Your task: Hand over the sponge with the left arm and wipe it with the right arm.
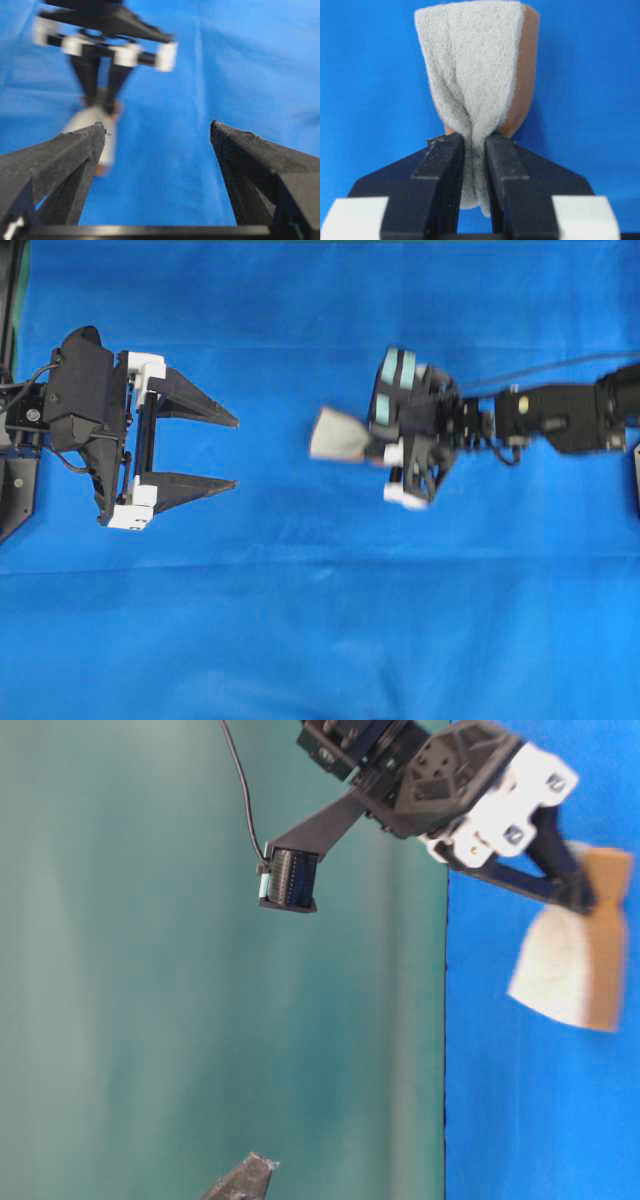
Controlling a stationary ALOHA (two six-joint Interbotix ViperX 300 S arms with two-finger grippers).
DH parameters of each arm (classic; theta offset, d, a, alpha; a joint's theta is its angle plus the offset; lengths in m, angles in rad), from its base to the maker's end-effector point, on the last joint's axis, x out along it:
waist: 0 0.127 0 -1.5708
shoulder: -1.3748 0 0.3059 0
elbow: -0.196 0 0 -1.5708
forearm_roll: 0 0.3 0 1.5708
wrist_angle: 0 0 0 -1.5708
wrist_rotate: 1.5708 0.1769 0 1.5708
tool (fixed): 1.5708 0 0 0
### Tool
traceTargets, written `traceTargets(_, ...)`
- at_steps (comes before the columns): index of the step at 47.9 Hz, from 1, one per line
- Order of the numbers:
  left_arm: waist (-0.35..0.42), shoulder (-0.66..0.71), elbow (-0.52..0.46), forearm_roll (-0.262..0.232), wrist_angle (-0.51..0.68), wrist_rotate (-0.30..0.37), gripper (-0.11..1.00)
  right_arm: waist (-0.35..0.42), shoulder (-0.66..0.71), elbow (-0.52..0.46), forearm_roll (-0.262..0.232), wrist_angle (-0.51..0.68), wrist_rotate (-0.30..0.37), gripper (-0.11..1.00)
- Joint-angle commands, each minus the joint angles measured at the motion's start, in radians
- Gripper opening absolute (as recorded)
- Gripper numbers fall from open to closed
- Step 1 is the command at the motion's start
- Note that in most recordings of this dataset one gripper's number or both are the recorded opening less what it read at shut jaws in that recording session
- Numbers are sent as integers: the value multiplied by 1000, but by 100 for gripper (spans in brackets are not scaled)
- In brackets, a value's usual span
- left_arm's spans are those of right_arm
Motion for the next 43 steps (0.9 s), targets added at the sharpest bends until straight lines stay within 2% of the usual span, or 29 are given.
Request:
traceTargets(1,-2,-3,2,2,-12,0,82,86,-17,-8,28,-2,23,22)
traceTargets(10,-2,-3,2,2,-12,0,82,186,-17,-20,46,15,87,22)
traceTargets(18,-2,-3,0,2,-14,0,82,176,-17,-21,40,29,94,22)
traceTargets(25,-6,5,-2,2,-14,-3,82,124,-17,-20,21,48,78,22)
traceTargets(29,-6,8,-3,0,-14,-2,82,81,-18,-21,-9,66,75,22)
traceTargets(38,-6,15,-5,2,-14,-2,82,-55,-28,-17,-112,69,72,22)
traceTargets(43,-6,17,-5,0,-14,-2,82,-104,-28,-23,-138,64,72,22)
